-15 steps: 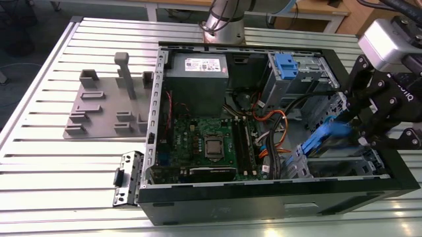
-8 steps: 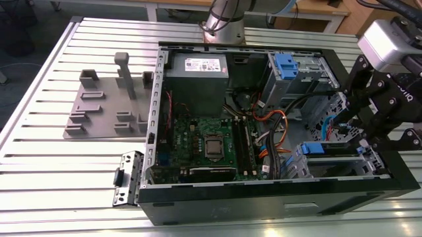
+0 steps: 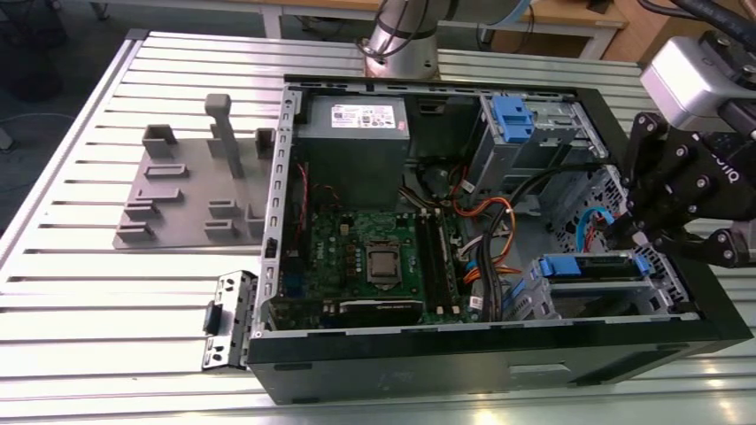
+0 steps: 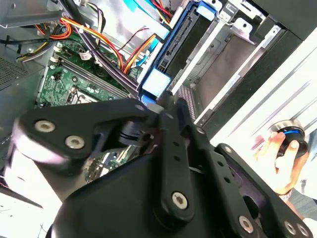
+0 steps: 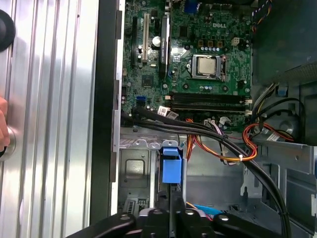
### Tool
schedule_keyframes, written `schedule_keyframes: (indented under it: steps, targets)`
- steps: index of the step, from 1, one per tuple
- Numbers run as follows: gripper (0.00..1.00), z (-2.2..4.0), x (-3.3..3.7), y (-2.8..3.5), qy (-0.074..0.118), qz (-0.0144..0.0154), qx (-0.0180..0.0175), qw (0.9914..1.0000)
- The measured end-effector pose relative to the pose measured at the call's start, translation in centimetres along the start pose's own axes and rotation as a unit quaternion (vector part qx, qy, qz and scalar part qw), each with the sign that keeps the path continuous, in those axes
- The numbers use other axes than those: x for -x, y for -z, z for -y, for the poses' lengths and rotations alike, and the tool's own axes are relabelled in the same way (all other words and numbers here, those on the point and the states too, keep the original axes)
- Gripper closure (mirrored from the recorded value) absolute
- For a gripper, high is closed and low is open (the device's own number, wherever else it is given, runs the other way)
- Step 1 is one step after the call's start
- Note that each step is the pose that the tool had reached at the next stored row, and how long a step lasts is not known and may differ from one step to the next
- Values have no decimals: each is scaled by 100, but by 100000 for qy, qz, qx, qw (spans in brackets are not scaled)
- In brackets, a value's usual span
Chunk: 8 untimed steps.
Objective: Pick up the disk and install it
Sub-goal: 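Insert the disk into the insertion slot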
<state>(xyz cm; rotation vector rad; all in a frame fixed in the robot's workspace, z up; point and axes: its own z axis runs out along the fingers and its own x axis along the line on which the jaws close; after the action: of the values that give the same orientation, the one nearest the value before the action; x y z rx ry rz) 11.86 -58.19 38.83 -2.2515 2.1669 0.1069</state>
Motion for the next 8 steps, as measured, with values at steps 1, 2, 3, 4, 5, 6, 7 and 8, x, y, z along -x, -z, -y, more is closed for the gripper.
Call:
schedule_keyframes:
  steps: [1,2,3,4,5,6,7,8]
  targets:
    - [82,0,0,-1,-2,-1,0,100000]
    - [87,0,0,-2,-1,2,1,100000]
    - [90,0,0,-2,-2,0,0,100000]
    - [90,0,0,-3,-3,0,2,100000]
    - [90,0,0,-3,-2,-2,1,100000]
    - [90,0,0,-4,-2,-2,0,100000]
    - [90,0,0,-5,1,1,2,100000]
    - [90,0,0,-6,-13,-30,1,100000]
